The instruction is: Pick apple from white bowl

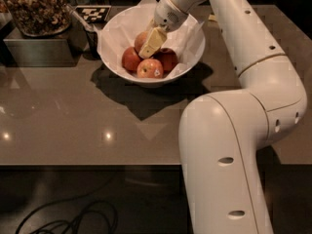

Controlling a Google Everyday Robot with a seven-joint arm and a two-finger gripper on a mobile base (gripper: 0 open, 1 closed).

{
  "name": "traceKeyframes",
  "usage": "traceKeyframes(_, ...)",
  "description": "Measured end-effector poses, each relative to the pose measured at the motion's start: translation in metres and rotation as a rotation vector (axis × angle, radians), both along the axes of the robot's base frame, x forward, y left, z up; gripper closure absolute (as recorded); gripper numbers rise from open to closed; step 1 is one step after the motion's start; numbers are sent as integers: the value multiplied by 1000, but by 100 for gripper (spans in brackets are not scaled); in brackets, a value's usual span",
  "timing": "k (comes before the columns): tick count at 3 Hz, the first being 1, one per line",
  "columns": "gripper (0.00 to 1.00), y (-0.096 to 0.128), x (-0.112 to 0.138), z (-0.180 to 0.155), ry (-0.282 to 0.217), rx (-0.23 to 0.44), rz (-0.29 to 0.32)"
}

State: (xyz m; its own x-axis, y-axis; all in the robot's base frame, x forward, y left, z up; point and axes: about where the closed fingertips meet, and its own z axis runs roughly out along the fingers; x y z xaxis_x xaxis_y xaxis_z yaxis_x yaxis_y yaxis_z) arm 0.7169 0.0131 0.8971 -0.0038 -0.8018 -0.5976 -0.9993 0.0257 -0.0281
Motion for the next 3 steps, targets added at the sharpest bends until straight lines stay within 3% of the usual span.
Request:
traceKeyframes(1,85,0,0,4,0,0,0)
traceKeyframes(2,100,-11,-8,27,-48,27,2)
traceKeyframes(3,100,-18,-31,67,-124,37,46)
